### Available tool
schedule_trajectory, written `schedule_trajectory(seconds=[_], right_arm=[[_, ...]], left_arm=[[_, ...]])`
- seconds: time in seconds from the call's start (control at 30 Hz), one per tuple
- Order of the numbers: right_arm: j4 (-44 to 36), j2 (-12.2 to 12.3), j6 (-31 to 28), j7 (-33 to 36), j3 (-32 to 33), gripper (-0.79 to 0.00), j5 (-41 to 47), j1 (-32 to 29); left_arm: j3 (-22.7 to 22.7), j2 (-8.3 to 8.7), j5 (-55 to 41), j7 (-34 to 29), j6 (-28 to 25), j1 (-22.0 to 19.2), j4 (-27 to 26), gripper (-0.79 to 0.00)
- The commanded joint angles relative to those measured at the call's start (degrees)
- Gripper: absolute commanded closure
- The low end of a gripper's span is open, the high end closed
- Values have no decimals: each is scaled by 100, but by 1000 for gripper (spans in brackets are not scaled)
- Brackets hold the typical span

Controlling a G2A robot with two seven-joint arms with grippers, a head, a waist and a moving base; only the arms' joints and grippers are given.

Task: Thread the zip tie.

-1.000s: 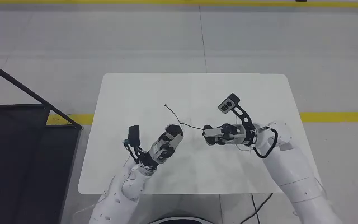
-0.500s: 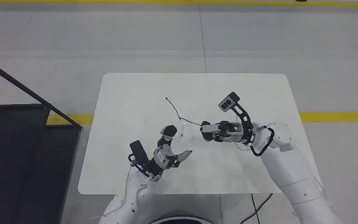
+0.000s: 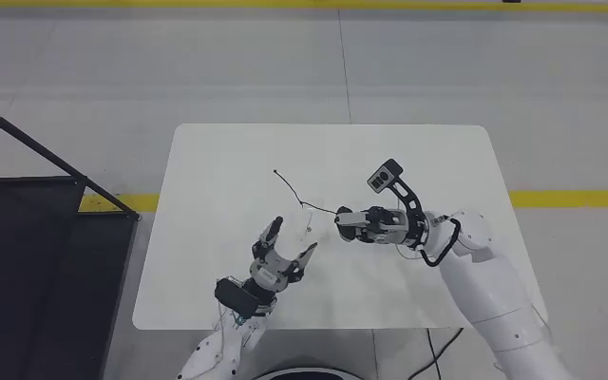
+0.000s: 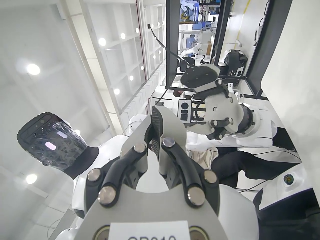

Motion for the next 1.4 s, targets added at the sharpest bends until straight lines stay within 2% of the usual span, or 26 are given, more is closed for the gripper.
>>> schedule_trajectory(seconds=[0.0,0.13,0.37,0.77,1.37], right_arm=[[9,-6,22,19,-14,0,-2,13],[27,-18,50,41,-35,0,-14,33],[63,-37,89,171,-56,0,53,57],[56,-52,106,290,-36,0,76,38],[41,-72,119,290,5,0,75,8]], left_arm=[[37,-18,53,45,371,-21,22,-336],[95,-58,-6,49,746,-117,97,-289],[163,-130,-433,9,1012,-266,304,-268],[294,-183,-406,-195,968,-527,645,-259],[378,-228,-397,-137,997,-593,751,-231]])
